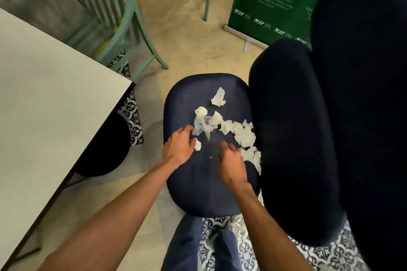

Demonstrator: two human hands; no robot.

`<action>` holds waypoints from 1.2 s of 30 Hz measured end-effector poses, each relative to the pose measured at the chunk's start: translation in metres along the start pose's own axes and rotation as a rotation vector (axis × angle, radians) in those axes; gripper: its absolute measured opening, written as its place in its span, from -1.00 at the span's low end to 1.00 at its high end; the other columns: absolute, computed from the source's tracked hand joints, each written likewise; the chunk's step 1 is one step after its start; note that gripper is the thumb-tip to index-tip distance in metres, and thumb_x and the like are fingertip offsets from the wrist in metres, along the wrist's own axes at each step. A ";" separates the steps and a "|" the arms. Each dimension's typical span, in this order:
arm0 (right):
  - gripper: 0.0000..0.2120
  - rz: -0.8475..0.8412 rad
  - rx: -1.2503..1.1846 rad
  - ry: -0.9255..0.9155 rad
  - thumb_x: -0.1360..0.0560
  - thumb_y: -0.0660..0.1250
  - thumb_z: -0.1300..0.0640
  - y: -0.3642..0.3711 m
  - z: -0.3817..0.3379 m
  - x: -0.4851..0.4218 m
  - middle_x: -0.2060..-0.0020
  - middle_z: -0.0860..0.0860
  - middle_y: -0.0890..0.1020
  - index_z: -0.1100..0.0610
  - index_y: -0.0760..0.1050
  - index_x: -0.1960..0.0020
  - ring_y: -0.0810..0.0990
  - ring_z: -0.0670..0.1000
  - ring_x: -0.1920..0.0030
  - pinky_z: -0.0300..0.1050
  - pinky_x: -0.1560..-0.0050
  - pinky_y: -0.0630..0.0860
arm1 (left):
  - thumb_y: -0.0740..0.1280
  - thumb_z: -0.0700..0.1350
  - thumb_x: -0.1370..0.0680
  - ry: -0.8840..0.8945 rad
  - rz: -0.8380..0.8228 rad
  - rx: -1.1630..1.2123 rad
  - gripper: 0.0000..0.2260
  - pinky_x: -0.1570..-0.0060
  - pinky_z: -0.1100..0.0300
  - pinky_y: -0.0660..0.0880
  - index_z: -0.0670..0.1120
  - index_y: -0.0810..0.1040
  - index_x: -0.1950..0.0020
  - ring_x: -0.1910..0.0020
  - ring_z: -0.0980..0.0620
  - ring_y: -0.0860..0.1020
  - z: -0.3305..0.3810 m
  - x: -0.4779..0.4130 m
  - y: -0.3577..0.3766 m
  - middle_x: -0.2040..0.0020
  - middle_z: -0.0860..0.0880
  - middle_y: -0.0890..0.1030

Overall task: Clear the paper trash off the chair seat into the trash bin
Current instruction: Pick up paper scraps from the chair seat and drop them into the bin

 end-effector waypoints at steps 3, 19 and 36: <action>-0.75 0.014 -0.010 0.002 -0.65 0.27 0.08 0.016 -0.003 -0.045 -0.18 0.12 0.57 0.05 0.45 -0.32 0.64 0.29 -0.07 0.09 0.15 0.54 | 0.46 -0.02 -0.54 -0.127 -0.003 0.136 -0.74 -0.07 -0.06 0.62 0.02 0.57 -0.21 -0.05 -0.10 0.66 -0.015 -0.048 0.014 -0.05 -0.02 0.70; -0.55 -0.110 0.010 0.012 -0.63 0.25 0.23 0.112 0.022 -0.136 -0.16 0.14 0.53 0.03 0.41 -0.50 0.62 0.26 -0.14 0.16 -0.10 0.64 | 0.50 0.03 -0.54 -0.249 -0.190 0.313 -0.91 0.04 0.11 0.64 0.07 0.69 -0.01 0.08 0.03 0.67 -0.060 -0.115 0.096 0.09 0.02 0.71; -0.91 0.094 -0.802 0.214 -0.56 0.53 0.12 0.038 -0.028 -0.076 0.02 -0.08 0.68 -0.08 0.71 0.05 0.71 -0.17 0.06 -0.15 -0.06 0.64 | 0.23 0.04 -0.60 -0.349 -0.155 1.090 -0.78 0.06 -0.01 0.52 -0.04 0.59 -0.02 -0.02 -0.15 0.67 -0.002 -0.047 0.054 0.05 -0.06 0.71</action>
Point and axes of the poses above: each hand's wrist, its own x-axis away from the middle knuckle, its own y-axis out of the palm, z = x × y, the point moved 7 cm from there along -x, towards the middle knuckle
